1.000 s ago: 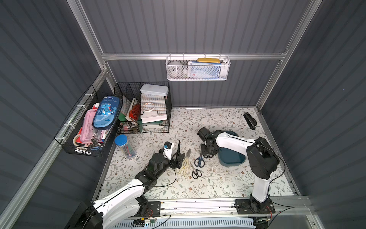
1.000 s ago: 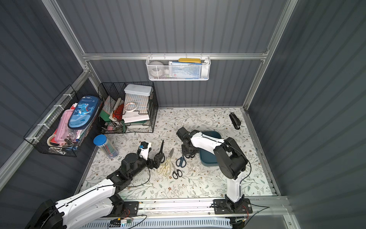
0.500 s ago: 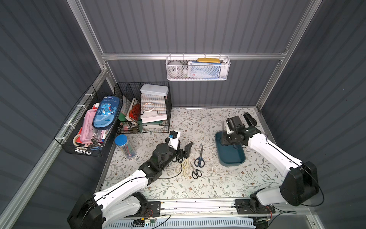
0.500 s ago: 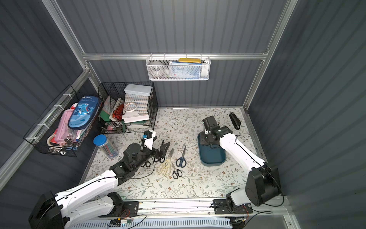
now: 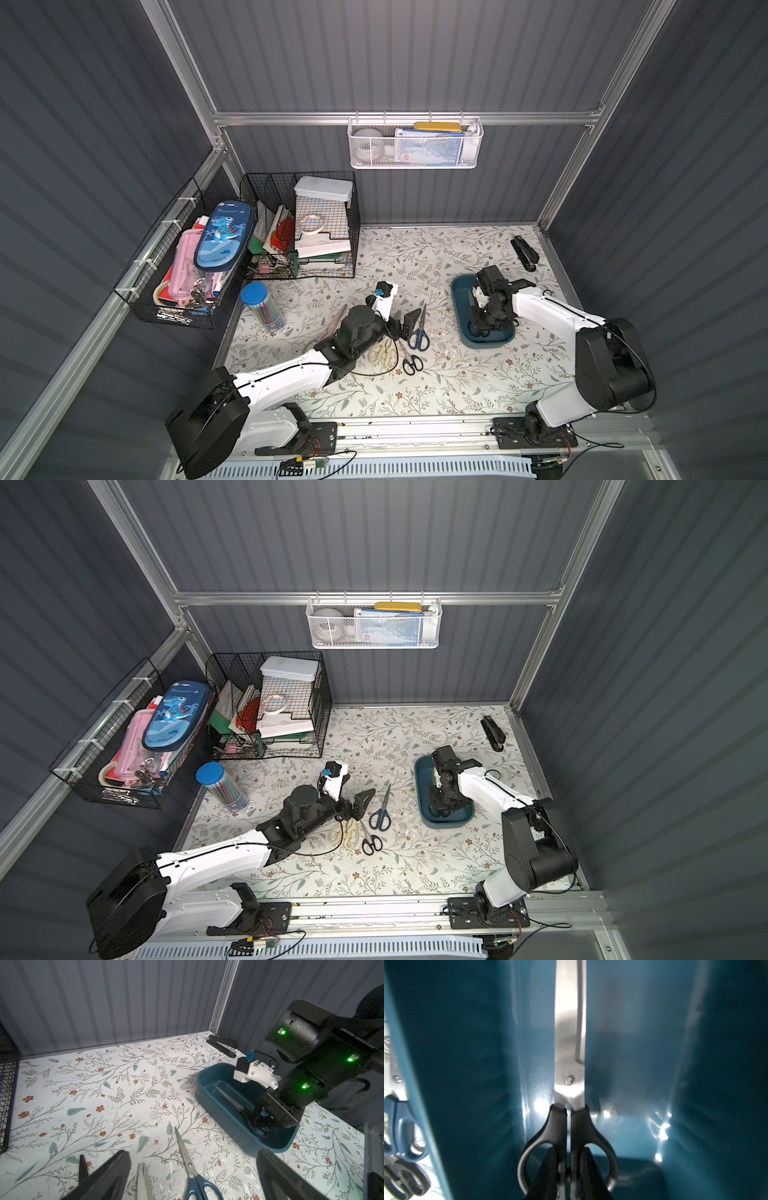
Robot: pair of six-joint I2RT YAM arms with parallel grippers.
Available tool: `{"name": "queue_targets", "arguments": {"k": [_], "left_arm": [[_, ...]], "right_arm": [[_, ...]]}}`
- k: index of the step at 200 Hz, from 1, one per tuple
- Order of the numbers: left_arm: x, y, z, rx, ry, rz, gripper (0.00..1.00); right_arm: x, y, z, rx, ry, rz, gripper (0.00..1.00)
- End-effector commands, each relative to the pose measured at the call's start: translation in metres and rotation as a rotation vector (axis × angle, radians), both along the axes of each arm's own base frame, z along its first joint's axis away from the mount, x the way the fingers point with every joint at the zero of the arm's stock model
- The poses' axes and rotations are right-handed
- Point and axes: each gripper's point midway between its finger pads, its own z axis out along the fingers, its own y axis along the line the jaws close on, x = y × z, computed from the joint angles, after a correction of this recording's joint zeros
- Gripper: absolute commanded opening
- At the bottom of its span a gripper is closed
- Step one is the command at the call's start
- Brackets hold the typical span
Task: Put the scissors into the storage box
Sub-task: Place the scissors in the storage box.
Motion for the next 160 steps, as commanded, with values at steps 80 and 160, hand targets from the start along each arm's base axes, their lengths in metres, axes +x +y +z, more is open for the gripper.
{"name": "queue_targets", "arguments": {"k": [80,160], "left_arm": [[-0.018,0.092,-0.003,0.092,-0.007,0.271,0.99],[-0.032,0.083,-0.013,0.073,-0.024,0.169,0.99]], "right_arm": [[0.039,0.000,-0.013,-0.145,-0.047,0.015,0.18],[0.044,0.007,0.061,-0.068,-0.170,-0.047,0.44]]}}
